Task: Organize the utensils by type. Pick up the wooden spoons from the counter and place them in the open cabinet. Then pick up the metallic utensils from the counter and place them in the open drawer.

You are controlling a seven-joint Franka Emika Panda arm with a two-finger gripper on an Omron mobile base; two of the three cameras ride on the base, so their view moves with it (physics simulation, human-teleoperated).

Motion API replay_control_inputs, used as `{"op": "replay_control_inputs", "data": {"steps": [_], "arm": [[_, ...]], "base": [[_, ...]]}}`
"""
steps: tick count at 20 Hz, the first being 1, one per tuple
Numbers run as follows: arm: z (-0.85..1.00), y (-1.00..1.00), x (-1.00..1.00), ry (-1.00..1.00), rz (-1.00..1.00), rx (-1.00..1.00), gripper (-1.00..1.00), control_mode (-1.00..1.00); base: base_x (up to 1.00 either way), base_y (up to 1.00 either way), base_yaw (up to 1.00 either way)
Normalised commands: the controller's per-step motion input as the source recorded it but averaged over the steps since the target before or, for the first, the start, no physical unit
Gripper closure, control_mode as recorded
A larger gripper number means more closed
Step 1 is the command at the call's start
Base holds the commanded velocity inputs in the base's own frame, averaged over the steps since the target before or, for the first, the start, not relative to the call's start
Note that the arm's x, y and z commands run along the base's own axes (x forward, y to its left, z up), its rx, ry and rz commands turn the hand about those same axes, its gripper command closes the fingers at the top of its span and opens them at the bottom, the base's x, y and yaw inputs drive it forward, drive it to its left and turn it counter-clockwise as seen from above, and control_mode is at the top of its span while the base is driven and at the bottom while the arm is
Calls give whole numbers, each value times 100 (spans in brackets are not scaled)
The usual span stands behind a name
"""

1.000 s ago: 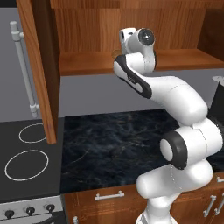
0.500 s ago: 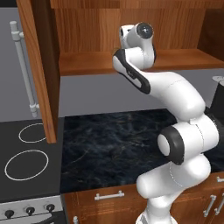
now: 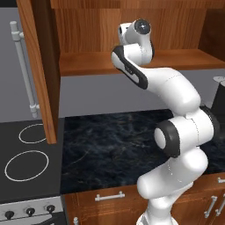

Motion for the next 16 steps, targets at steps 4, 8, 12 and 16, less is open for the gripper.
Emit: {"op": "replay_control_inputs", "data": {"steps": [4, 8, 12, 16], "arm": [[-29, 1, 36, -3, 0, -1, 100, -100], [-25, 0, 33, -7, 0, 0, 100, -100], [-31, 1, 20, -17, 0, -1, 100, -100], [-31, 0, 25, -5, 0, 0, 100, -100]], "base": [[0, 0, 0], [0, 0, 0], [0, 0, 0], [0, 0, 0]]}}
